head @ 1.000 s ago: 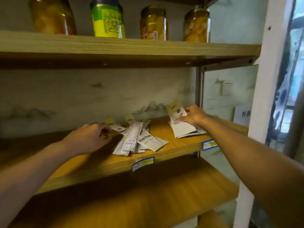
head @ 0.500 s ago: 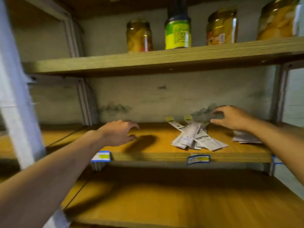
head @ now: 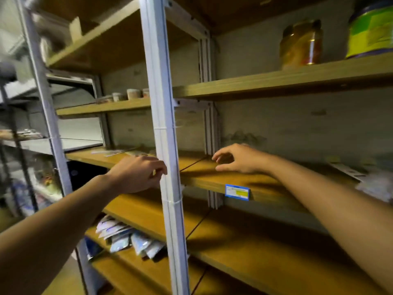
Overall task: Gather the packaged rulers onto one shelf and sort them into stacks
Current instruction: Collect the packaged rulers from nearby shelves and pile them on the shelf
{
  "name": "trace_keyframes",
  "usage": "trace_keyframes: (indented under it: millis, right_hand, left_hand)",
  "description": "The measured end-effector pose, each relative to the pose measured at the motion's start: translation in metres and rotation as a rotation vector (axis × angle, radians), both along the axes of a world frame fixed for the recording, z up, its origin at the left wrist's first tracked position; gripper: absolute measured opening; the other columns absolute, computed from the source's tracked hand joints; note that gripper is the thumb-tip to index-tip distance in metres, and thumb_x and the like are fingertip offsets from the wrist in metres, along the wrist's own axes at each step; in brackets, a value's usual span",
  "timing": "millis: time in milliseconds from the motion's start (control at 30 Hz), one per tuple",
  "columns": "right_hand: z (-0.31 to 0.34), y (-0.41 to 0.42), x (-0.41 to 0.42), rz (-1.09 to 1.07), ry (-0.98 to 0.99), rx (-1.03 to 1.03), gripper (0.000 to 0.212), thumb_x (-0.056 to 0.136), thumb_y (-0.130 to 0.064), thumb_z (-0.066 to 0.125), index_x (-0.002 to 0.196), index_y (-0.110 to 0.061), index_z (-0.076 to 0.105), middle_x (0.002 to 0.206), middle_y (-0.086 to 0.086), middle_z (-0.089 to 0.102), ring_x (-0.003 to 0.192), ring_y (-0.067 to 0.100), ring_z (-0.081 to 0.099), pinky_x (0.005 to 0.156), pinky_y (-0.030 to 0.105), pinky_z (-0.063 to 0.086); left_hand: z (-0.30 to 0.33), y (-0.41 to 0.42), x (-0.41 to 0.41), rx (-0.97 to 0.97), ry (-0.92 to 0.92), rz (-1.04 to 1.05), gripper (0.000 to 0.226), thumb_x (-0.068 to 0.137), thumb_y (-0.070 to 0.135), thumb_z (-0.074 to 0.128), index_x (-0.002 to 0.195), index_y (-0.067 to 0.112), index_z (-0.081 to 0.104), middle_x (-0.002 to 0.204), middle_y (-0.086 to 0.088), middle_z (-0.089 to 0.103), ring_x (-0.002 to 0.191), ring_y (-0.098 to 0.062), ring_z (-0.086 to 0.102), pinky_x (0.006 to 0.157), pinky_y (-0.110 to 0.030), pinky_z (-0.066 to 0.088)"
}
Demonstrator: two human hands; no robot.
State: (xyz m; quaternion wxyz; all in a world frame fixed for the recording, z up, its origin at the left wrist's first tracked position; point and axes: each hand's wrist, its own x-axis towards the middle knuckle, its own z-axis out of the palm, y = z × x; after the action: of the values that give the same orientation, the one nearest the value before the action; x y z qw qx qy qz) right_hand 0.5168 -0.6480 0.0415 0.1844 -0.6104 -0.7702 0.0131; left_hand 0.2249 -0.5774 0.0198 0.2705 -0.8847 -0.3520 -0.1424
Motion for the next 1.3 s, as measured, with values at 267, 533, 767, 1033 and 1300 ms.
trace_keyframes:
  millis: [267,533,767,1033,1300]
  right_hand:
    - [0.001,0.056,-0.165,0.213,0.086,0.005,0.035,0.091,-0.031,0.064,0.123,-0.019,0.063,0.116,-0.003,0.066,0.099,0.007,0.060,0.082,0.019,0.046]
    - [-0.016,0.154,-0.279,0.145,-0.048,-0.054,0.047,0.091,-0.037,0.062,0.135,-0.024,0.054,0.139,0.000,0.054,0.126,0.020,0.050,0.100,0.033,0.041]
    - [-0.036,0.230,-0.307,0.001,-0.078,-0.036,0.044,0.089,-0.041,0.063,0.132,-0.030,0.056,0.142,0.000,0.051,0.126,0.021,0.048,0.098,0.032,0.040]
    - [-0.044,0.346,-0.329,-0.070,0.067,0.102,0.028,0.095,-0.030,0.055,0.121,-0.029,0.064,0.133,0.004,0.057,0.112,0.022,0.056,0.089,0.034,0.046]
    - [-0.036,0.468,-0.304,-0.244,0.103,0.040,0.034,0.086,-0.020,0.071,0.119,-0.020,0.066,0.123,0.003,0.064,0.109,0.021,0.060,0.088,0.029,0.048]
  left_hand:
    - [-0.030,0.078,-0.160,-0.112,-0.046,0.214,0.021,0.092,0.038,0.053,0.109,0.035,0.065,0.111,0.013,0.067,0.095,-0.010,0.063,0.075,-0.026,0.051]
    - [-0.043,0.150,-0.293,-0.214,-0.036,0.379,0.040,0.095,0.035,0.052,0.135,0.033,0.048,0.133,0.009,0.055,0.110,-0.009,0.058,0.086,-0.023,0.050]
    - [-0.065,0.230,-0.328,-0.294,-0.179,0.315,0.045,0.095,0.030,0.054,0.140,0.028,0.048,0.143,0.004,0.049,0.123,-0.017,0.053,0.093,-0.027,0.045]
    - [-0.059,0.330,-0.335,-0.136,-0.225,0.129,0.028,0.093,0.025,0.058,0.120,0.025,0.064,0.126,0.002,0.062,0.116,-0.019,0.056,0.096,-0.039,0.049]
    - [-0.032,0.447,-0.333,-0.247,-0.264,0.221,0.034,0.092,0.025,0.060,0.126,0.030,0.058,0.136,0.004,0.054,0.121,-0.017,0.052,0.095,-0.032,0.048]
